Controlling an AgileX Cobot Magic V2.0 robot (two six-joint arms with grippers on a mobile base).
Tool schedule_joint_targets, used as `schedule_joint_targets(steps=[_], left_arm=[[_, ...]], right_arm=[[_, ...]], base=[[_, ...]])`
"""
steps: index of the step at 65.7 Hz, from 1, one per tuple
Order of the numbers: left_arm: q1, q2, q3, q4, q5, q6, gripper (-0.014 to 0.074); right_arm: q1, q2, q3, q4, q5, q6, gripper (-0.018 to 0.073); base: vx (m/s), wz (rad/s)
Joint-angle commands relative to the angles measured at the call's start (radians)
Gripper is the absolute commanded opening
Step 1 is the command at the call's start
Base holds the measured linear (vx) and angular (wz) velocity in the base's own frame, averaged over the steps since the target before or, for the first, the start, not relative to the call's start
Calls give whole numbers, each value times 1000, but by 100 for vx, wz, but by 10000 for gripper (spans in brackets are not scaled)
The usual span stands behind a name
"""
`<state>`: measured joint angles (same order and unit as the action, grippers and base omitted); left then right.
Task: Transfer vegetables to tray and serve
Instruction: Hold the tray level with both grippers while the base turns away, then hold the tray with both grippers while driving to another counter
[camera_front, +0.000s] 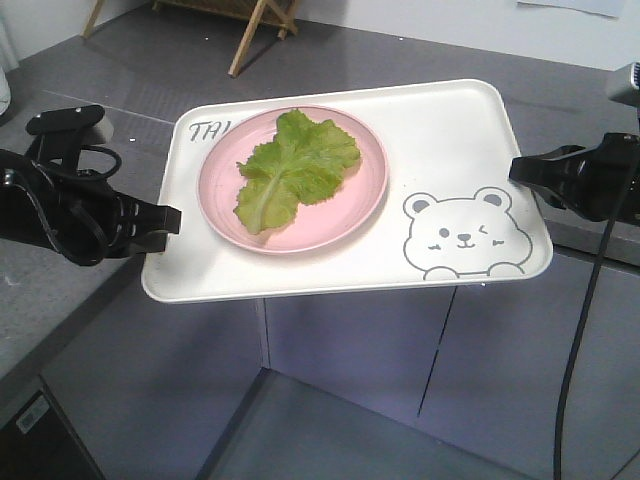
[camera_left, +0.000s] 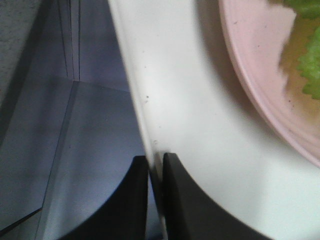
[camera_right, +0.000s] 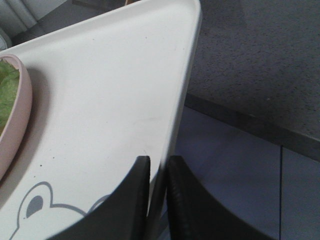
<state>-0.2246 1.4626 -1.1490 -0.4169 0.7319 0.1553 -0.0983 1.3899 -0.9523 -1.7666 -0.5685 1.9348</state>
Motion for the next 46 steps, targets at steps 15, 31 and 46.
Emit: schedule_joint_targets(steps=[15,31,46], left_arm=[[-21,-45,-31,-78,-33,39,-6],[-21,-45,-31,-78,-33,39,-6],[-21,-45,-31,-78,-33,39,-6]], right_arm=[[6,-38,-30,17,-70,-4,78],[6,-38,-30,17,-70,-4,78],[6,-38,-30,17,-70,-4,78]], base=[[-3,-28],[-4,-30],[-3,-28]])
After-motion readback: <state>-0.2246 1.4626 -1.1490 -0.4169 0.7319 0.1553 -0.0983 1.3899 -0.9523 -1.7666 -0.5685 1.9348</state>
